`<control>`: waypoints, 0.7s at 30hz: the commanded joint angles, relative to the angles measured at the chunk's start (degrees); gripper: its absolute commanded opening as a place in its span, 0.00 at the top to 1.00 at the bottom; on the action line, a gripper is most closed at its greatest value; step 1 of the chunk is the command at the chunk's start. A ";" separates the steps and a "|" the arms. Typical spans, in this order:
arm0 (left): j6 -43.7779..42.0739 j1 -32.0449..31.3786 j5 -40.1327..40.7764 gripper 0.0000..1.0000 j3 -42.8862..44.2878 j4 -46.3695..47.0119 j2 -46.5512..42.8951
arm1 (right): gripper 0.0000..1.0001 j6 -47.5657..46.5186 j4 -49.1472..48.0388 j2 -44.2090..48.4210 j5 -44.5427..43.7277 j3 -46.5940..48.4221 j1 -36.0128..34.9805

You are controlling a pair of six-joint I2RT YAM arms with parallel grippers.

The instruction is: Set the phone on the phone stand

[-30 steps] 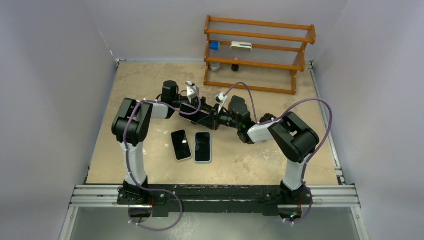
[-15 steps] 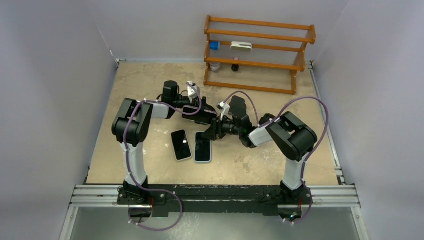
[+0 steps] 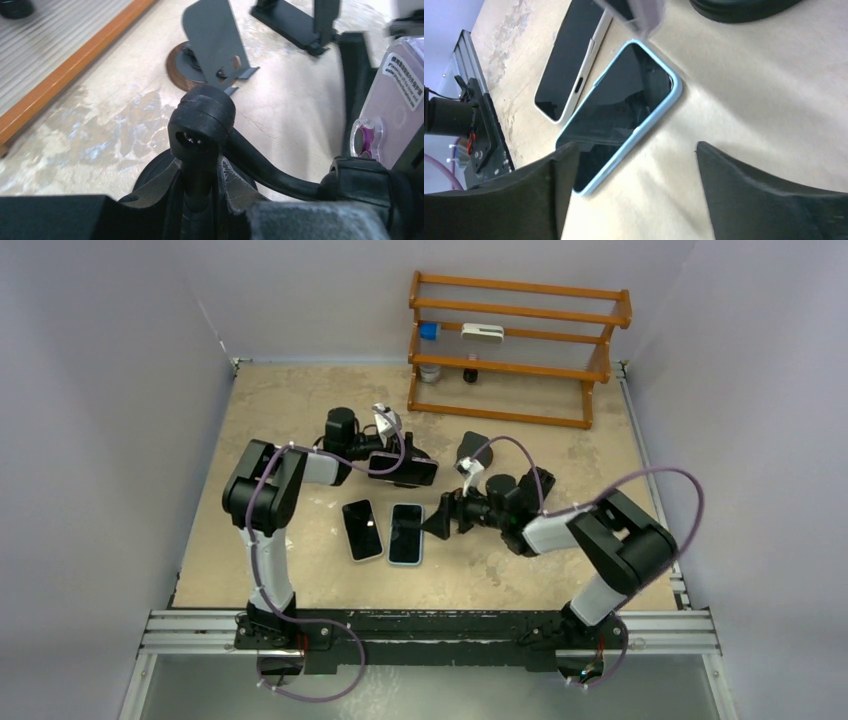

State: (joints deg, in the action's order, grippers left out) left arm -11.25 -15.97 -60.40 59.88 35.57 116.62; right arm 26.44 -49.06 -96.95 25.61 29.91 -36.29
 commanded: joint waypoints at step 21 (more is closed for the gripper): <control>4.37 -20.82 72.49 1.00 -27.19 47.71 -4.60 | 0.04 62.62 5.77 25.20 -19.06 -6.50 0.25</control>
State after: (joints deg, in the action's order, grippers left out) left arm -4.12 -37.21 3.90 32.38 78.96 111.28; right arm 74.65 -52.36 -70.54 8.43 19.64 -36.25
